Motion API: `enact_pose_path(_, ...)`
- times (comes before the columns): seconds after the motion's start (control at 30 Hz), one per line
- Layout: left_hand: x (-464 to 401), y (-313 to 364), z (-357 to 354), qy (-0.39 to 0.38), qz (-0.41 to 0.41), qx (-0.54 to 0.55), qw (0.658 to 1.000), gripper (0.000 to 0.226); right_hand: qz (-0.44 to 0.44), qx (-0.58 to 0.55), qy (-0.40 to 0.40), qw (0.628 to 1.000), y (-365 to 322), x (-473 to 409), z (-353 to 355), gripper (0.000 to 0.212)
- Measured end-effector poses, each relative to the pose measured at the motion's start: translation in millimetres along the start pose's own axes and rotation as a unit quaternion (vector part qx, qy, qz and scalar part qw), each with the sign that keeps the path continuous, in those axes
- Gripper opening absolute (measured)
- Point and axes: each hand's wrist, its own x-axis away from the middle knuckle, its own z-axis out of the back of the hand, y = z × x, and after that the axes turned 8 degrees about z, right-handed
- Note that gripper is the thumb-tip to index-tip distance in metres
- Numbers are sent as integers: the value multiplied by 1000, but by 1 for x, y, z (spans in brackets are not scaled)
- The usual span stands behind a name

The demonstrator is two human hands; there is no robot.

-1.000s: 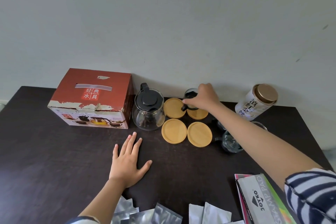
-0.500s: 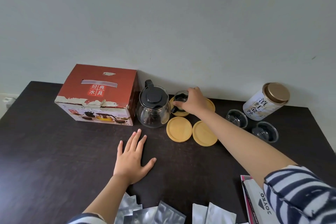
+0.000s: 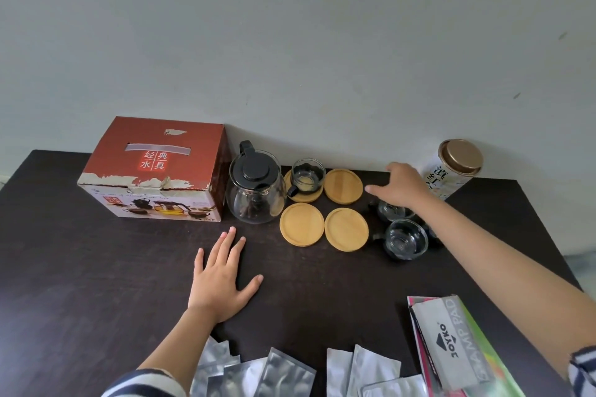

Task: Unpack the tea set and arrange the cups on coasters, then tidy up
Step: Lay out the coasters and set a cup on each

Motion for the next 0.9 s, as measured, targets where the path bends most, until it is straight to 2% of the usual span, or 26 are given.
enact_pose_path(0.2, 1, 0, 0, -2, 0, 0, 1000, 84, -65, 66, -80, 993, 37, 14, 14, 56)
enact_pose_path(0.3, 1, 0, 0, 1, 0, 6, 1000, 84, -69, 70, -92, 991, 43, 15, 7, 61)
enact_pose_path(0.4, 0, 0, 0, -2, 1, 3, 1000, 84, -70, 42, -87, 993, 43, 14, -1, 86)
enact_pose_path(0.47, 0, 0, 0, -5, 1, 0, 1000, 84, -70, 30, -85, 993, 40, 13, -6, 91)
enact_pose_path(0.7, 0, 1, 0, -8, 2, 1, 1000, 85, -81, -1, -58, 995, 33, 6, -15, 82)
enact_pose_path(0.9, 1, 1, 0, -4, 0, 4, 1000, 84, -26, -19, -44, 999, 18, -7, -9, 88)
